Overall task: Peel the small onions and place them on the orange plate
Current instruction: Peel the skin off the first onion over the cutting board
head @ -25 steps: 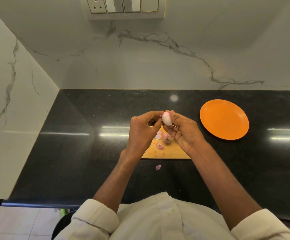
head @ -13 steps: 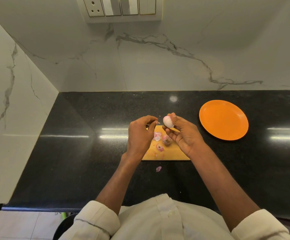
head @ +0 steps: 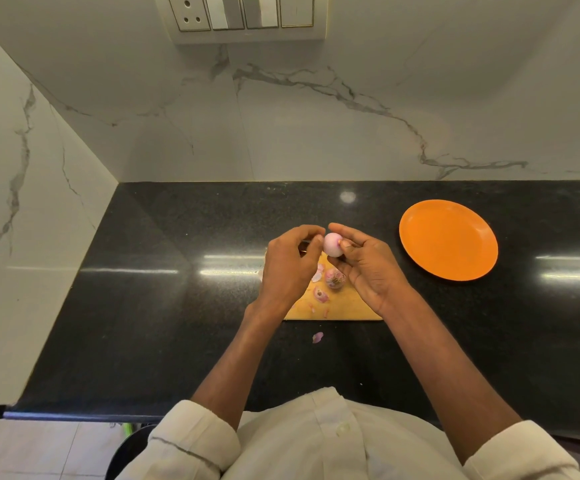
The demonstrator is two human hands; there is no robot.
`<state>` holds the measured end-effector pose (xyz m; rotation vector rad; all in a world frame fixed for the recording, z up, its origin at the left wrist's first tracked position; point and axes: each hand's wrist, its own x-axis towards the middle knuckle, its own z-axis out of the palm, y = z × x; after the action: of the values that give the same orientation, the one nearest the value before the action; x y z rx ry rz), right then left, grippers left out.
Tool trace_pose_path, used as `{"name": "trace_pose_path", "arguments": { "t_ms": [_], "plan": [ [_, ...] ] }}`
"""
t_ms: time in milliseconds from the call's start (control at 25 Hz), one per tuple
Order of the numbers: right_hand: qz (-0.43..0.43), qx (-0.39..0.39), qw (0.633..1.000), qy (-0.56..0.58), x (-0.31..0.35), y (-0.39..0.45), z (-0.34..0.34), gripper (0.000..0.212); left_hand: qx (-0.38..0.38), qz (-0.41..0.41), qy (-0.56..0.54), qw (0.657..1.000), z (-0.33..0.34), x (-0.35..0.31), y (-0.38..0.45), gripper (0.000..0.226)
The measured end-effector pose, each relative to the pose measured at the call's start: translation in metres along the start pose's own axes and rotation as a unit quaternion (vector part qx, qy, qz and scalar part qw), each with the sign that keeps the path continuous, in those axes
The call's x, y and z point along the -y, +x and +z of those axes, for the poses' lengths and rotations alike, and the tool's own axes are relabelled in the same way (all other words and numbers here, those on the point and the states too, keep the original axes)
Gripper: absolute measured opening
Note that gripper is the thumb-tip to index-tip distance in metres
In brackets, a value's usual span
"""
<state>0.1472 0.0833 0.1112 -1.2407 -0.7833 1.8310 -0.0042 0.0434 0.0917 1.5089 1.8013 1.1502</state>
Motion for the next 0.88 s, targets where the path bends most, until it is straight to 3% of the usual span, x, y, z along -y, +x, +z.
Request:
{"name": "trace_pose_path", "arguments": {
  "t_ms": [120,200,320,520,720,880],
  "plan": [
    [-0.022,0.025,0.999,0.001,0.001,-0.001,0.000,0.035,0.024,0.011,-0.024,0.999,0.000,-0.004,-0.002,0.030],
    [-0.056,0.025,0.996,-0.065,0.001,-0.001,-0.001,0.036,0.018,0.021,-0.013,1.000,-0.001,-0.005,-0.001,0.033],
    [-0.127,0.016,0.970,-0.207,0.001,-0.001,-0.002,0.038,0.014,0.036,-0.009,0.999,-0.004,-0.007,0.001,0.028],
    [-0.190,0.004,0.923,-0.335,0.006,-0.001,-0.003,0.037,0.006,0.041,0.027,0.999,-0.003,-0.006,0.002,0.016],
    [-0.202,0.015,0.912,-0.357,0.011,-0.003,-0.005,0.036,0.004,0.059,0.041,0.997,0.000,-0.005,-0.001,0.007],
    [-0.204,0.015,0.921,-0.333,0.013,-0.002,-0.004,0.034,-0.030,0.023,-0.008,0.999,0.002,-0.009,0.002,0.008]
  ]
}}
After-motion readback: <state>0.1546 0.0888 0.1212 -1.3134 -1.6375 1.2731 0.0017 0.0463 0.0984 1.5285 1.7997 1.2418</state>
